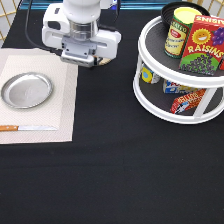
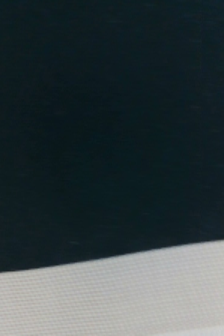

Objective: Arrange plate and fork

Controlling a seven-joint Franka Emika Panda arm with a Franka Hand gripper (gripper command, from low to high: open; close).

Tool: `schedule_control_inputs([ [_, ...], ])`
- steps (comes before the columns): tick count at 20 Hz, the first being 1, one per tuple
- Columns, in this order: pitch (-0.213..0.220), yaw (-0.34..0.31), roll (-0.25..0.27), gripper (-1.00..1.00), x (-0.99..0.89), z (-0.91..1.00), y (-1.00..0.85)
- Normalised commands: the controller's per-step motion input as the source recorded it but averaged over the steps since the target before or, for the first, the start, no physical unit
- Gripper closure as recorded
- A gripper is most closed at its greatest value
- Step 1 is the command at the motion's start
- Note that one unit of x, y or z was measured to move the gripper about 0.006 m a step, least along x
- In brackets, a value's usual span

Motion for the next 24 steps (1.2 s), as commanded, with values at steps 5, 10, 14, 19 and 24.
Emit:
schedule_control_inputs([
  [5,0.0,0.0,0.068,-1.0,-0.94,0.0,0.18],
  [10,0.0,0.0,0.028,-1.0,-0.78,0.0,0.37],
  [14,-0.01,0.042,0.006,-1.0,-0.75,0.02,0.52],
  [19,-0.014,0.073,0.053,-1.0,-0.64,0.04,0.31],
  [24,-0.018,0.003,0.184,-1.0,-0.76,0.01,-0.22],
])
